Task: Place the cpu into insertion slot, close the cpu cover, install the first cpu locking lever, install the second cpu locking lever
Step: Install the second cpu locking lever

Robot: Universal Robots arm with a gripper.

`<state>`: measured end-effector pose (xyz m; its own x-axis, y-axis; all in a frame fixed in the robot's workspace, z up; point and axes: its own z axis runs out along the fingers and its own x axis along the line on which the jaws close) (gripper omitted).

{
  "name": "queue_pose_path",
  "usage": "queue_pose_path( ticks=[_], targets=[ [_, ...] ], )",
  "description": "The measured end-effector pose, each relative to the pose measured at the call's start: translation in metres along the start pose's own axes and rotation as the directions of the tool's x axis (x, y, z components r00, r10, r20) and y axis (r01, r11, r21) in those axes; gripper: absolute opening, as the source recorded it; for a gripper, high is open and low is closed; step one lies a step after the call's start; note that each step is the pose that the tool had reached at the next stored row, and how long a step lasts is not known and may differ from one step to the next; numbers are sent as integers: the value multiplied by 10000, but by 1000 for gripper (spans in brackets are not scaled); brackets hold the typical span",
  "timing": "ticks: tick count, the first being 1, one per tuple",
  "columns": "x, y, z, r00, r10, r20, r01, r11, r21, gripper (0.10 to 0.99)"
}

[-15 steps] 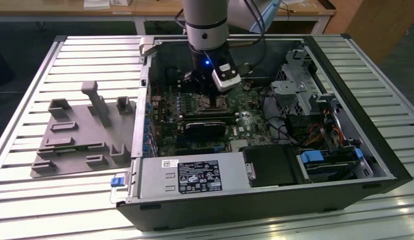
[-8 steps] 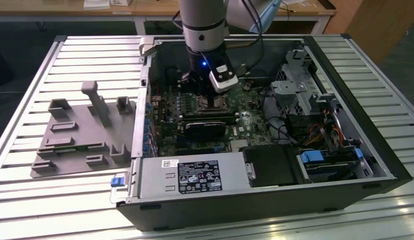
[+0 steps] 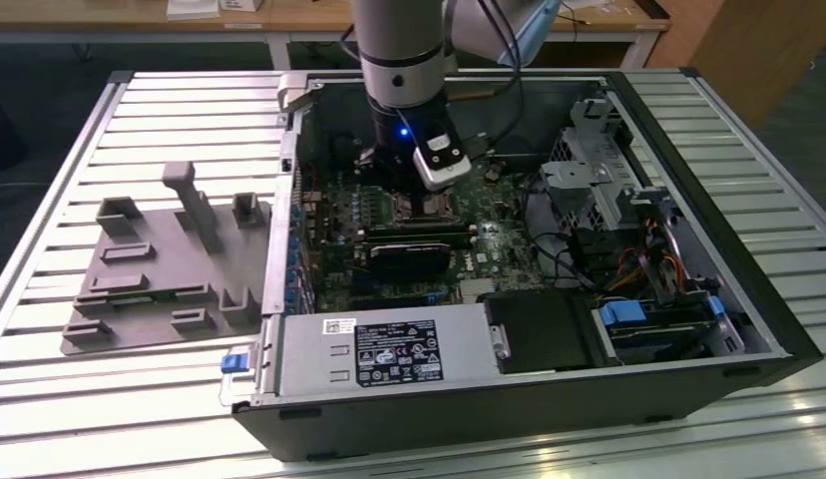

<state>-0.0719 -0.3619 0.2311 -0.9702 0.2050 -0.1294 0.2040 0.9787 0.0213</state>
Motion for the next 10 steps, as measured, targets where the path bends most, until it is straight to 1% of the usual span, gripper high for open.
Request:
queue_pose_path(
  ticks=[3,6,8,10],
  targets=[
    [6,-31,14,10000,7,-10,-7,10000,-46,102],
    [28,-57,29,10000,16,-25,-16,9999,-114,102],
    [50,-70,40,10000,24,-38,-25,9998,-178,102],
    [72,-82,52,10000,35,-56,-36,9996,-264,102]
  ],
)
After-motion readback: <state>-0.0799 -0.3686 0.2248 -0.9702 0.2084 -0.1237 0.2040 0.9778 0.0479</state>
